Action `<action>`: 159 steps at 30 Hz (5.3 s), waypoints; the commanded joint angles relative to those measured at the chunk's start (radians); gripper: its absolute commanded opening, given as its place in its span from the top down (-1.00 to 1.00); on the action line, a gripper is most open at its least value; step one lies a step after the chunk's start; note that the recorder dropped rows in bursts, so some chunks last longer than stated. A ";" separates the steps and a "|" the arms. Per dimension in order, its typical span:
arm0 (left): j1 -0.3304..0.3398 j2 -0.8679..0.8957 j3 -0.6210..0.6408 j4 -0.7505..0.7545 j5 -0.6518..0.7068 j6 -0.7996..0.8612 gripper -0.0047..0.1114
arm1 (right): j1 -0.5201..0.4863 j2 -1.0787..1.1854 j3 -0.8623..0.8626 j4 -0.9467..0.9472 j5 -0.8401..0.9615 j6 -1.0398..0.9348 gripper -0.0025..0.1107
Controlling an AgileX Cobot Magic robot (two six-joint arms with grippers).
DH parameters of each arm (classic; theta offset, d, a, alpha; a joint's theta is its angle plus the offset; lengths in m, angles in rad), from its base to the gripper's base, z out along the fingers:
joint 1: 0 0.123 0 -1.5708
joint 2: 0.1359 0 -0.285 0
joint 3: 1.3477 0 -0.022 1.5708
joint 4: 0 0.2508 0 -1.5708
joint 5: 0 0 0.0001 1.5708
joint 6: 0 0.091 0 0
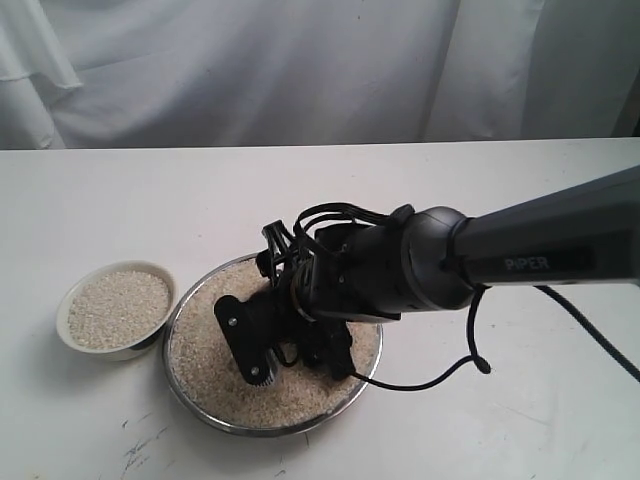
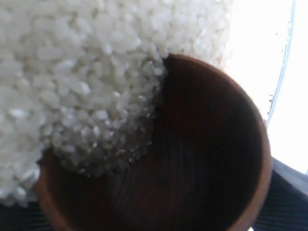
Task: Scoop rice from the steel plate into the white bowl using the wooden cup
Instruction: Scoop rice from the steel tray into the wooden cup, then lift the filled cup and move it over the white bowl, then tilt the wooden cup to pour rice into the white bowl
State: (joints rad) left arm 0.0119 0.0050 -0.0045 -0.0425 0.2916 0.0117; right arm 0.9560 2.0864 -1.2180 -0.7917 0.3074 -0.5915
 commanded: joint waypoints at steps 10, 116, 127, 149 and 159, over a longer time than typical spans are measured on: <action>-0.002 -0.005 0.005 -0.001 -0.006 -0.003 0.92 | 0.010 -0.012 0.010 0.440 0.031 -0.340 0.96; -0.002 -0.005 0.005 -0.001 -0.006 -0.003 0.92 | 0.099 0.363 -0.765 -0.128 -0.181 -0.445 0.96; -0.002 -0.005 0.005 -0.001 -0.006 -0.003 0.92 | 0.099 0.359 -0.765 -0.269 -0.185 -0.443 0.96; -0.002 -0.005 0.005 -0.001 -0.006 -0.003 0.92 | 0.120 0.336 -0.765 -0.564 -0.173 -0.388 0.96; -0.002 -0.005 0.005 -0.001 -0.006 -0.003 0.92 | 0.143 0.312 -0.765 -0.796 -0.089 -0.240 0.96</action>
State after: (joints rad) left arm 0.0119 0.0050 -0.0045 -0.0425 0.2916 0.0117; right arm 1.0960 2.4158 -1.9729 -1.5300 0.1974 -0.8601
